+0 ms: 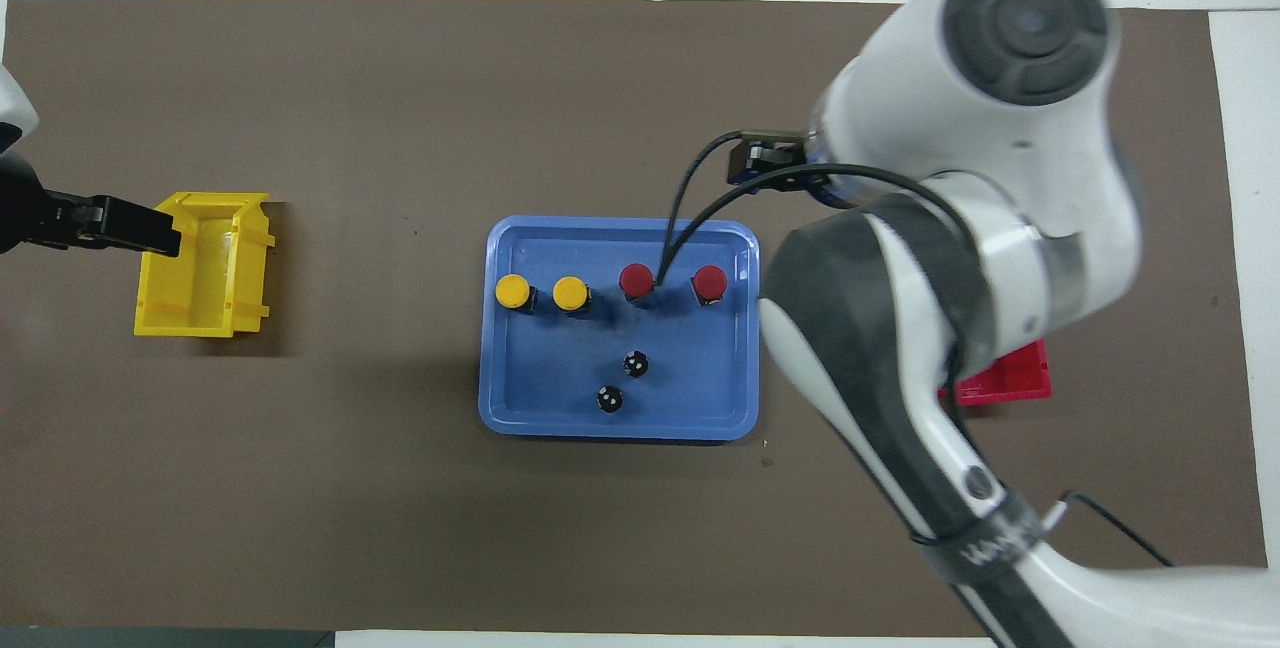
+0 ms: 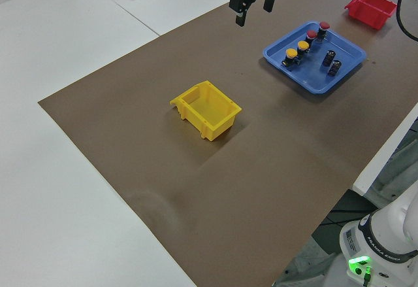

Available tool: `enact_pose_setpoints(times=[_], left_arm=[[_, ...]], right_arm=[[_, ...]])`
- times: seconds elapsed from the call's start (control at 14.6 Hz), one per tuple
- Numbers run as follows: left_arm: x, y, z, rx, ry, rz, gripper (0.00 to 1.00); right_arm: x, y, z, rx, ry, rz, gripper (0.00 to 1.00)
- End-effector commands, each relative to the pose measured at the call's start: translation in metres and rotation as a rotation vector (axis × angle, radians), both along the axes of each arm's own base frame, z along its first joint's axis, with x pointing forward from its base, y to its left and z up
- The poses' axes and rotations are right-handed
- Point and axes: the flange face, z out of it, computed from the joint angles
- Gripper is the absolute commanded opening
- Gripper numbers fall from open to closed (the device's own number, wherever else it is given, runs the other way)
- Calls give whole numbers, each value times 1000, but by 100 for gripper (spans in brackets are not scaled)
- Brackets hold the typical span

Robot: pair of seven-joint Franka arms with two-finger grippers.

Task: Sort red and yellow buttons by color
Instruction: 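Grasp a red button with the right gripper while the left gripper approaches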

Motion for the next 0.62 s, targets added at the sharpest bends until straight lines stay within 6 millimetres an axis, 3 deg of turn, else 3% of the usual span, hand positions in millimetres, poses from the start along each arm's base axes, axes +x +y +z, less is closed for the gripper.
enact_pose_setpoints(times=[0.0,0.21,0.34,0.55], left_arm=[[-24,-4,-17,-10,-33,37,100],[-30,-25,-31,-12,-32,37,100],[-31,-34,-38,-15,-42,65,100],[-33,-68,-49,-22,-40,217,100]], right_arm=[[-5,9,-49,16,-23,3,100],[-6,17,-100,10,-4,15,100],[-15,21,-120,3,15,26,94],[-29,37,-133,0,26,25,86]])
